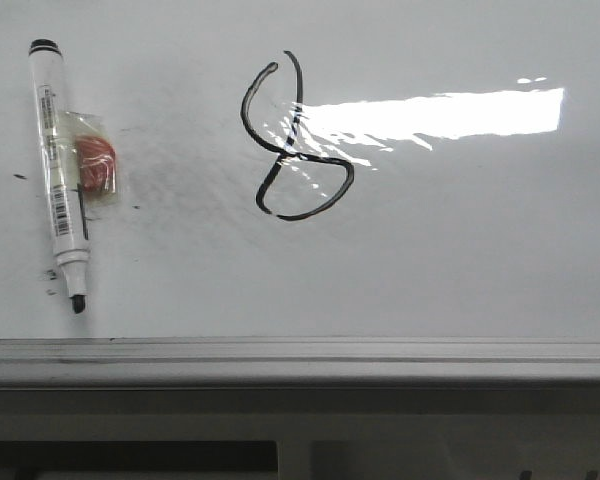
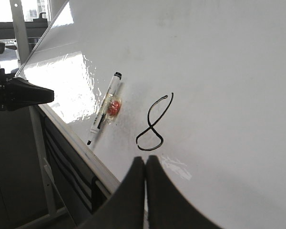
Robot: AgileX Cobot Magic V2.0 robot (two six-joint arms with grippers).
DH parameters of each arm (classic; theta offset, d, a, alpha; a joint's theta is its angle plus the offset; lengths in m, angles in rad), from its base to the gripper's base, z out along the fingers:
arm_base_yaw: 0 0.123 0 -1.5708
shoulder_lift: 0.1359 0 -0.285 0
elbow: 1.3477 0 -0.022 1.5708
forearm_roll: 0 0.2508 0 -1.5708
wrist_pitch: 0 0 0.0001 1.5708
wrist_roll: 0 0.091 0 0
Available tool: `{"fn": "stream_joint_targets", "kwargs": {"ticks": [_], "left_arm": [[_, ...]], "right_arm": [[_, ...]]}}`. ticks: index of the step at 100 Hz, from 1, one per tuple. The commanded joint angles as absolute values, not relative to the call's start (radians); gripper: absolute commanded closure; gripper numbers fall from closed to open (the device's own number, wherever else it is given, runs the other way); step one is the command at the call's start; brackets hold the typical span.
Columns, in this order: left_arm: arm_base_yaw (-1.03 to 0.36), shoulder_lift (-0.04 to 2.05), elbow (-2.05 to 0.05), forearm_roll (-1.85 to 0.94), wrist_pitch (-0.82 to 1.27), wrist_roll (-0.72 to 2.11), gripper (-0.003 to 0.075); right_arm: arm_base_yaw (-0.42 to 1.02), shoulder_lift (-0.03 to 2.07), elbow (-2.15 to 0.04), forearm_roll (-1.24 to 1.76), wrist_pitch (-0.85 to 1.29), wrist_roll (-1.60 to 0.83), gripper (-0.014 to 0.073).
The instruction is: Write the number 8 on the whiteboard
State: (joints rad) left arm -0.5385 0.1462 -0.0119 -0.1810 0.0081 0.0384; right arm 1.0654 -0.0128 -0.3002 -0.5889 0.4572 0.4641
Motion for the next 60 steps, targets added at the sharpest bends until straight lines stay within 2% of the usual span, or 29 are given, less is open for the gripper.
{"fn": "stream_joint_targets", "kwargs": {"ticks": [1,8,33,48,60], "left_arm": [[-0.425,0.103,0.007,-0.12,-0.093,0.036,0.0741],[-0.34,0.055,0.034,-0.081,-0.094,0.034,0.0741],[-0.066,-0.033,0.034,-0.069,0.133,0.032,0.0741],[-0.017,-0.033,0.034,-0.084,0.288,0.032,0.0741],[-0.017,-0.033,0.034,-0.074,0.287,0.032,0.0741]], "right_arm": [[1.065,-0.022,-0.325,-0.607,0.389,0.462,0.0657],[1.065,-0.022,-0.325,-0.607,0.389,0.462,0.0657],[1.065,-0.022,-0.325,-0.607,0.389,0.462,0.0657],[1.065,-0.022,-0.325,-0.607,0.389,0.462,0.0657],[1.065,-0.022,-0.325,-0.607,0.389,0.462,0.0657]]}}
